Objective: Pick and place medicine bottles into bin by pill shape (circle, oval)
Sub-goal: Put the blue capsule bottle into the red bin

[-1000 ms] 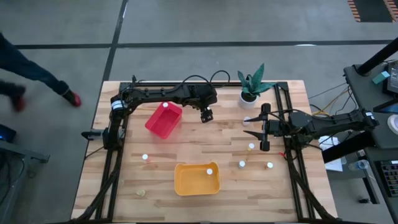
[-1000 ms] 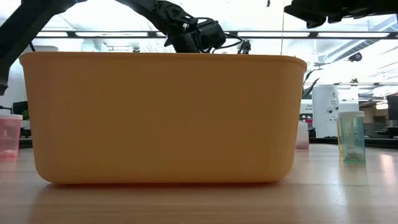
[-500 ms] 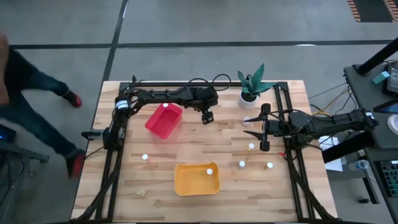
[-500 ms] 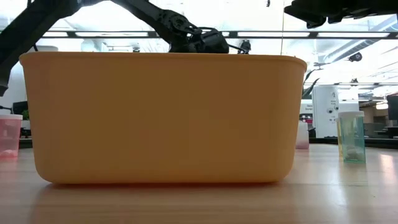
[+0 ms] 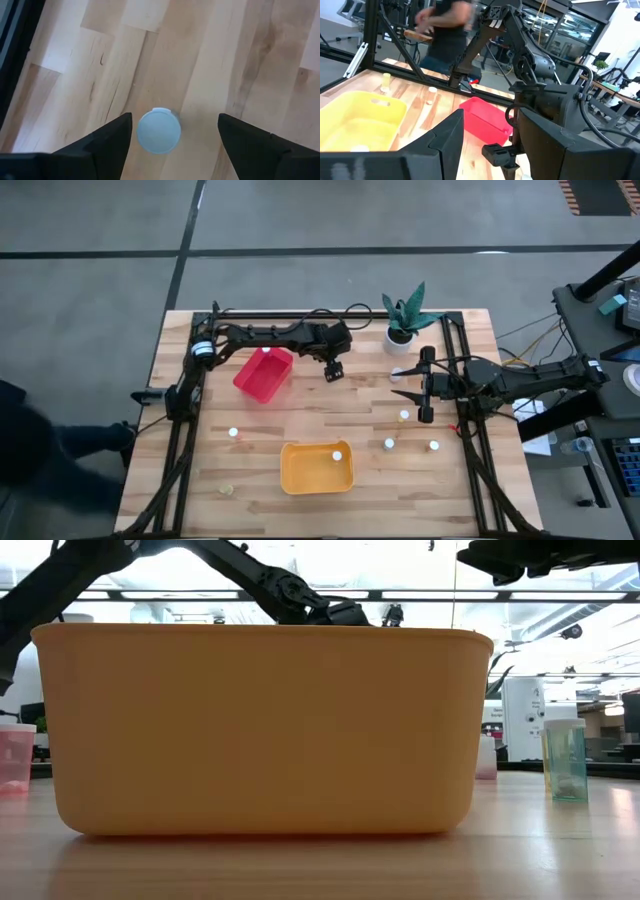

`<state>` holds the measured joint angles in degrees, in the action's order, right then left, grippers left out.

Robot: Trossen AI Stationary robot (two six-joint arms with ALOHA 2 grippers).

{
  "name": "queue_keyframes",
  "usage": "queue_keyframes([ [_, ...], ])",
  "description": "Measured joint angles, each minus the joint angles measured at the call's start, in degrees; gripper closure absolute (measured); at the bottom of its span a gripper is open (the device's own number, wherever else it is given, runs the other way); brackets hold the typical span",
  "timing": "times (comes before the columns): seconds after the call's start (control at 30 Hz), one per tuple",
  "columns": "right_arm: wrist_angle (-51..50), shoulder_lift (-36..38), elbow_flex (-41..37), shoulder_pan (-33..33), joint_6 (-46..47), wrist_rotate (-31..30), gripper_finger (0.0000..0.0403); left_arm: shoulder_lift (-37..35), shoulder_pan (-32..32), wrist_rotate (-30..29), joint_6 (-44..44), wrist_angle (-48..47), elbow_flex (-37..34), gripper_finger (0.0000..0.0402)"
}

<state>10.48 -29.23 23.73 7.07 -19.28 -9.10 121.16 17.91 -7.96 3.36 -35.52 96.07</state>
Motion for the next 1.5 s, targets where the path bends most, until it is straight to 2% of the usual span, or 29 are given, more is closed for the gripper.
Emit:
queue_keyframes([
  [0.1,0.0,-0.01,0.01,0.0,-0.03,0.0,0.0225,0.0,0.0,-0.03,-0.02,0.01,0.0,0.0144],
  [0.47,0.0,0.0,0.0,0.0,-0.01,0.0,0.0225,-0.04,0.0,-0.1,-0.2,0.01,0.0,0.026],
  [0.63,0.0,-0.01,0.01,0.01,-0.02,0.0,0.0225,-0.09,0.0,-0.37,-0.21,0.01,0.0,0.0294],
  [0.83,0.0,-0.02,0.02,0.0,-0.03,0.02,0.0225,-0.68,-0.19,-0.57,-1.49,-0.16,0.35,0.0303],
  [1.0,0.0,0.0,0.02,0.0,-0.05,0.0,0.0225,-2.79,-1.62,-3.16,-1.57,-1.09,0.51,0.0305],
  [1.3,-0.02,-0.04,0.02,0.02,0.1,0.0,0.0225,-11.75,-4.66,-3.63,-2.96,-2.36,0.35,0.0307],
  [1.5,-0.02,-0.07,0.02,0.02,0.15,-0.02,0.0225,-19.22,-6.78,-8.32,-6.86,-7.31,0.11,0.0307],
])
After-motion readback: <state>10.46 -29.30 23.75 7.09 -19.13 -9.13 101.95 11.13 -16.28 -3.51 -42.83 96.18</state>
